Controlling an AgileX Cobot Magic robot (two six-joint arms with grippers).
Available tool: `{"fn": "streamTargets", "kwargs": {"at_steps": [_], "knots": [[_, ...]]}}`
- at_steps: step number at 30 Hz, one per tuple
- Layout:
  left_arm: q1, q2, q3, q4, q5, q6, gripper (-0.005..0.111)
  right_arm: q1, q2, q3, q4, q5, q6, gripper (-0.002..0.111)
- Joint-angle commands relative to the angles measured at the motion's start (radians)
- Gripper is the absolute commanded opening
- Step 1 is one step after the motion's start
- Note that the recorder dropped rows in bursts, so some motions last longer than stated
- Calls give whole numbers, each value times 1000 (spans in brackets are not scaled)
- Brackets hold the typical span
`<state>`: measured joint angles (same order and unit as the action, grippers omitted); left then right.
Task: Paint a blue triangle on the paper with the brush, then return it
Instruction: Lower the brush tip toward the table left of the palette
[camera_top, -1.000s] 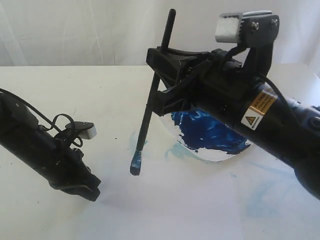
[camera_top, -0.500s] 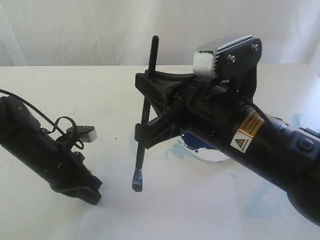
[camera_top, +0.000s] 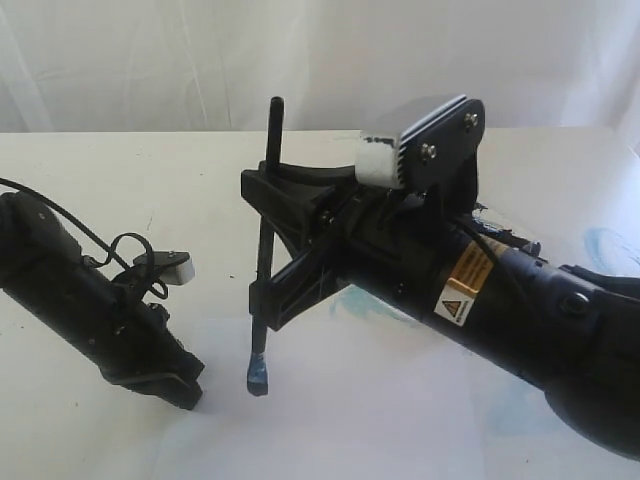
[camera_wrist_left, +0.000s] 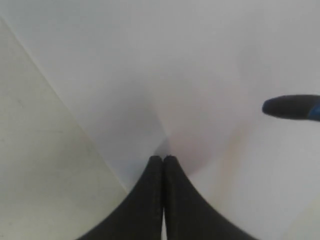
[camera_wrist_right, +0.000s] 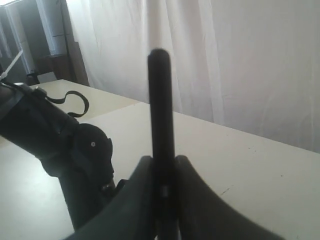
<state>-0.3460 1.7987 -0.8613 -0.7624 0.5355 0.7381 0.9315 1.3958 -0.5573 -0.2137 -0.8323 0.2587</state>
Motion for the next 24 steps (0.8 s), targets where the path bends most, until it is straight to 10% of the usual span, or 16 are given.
{"fn": "streamTargets", "kwargs": {"at_steps": [1, 24], "knots": [[-5, 4, 0, 8, 13, 0, 0, 5, 33, 0, -41, -41, 35, 0], [-5, 4, 0, 15, 32, -23, 0, 5, 39, -13, -46, -91, -28, 0]]}}
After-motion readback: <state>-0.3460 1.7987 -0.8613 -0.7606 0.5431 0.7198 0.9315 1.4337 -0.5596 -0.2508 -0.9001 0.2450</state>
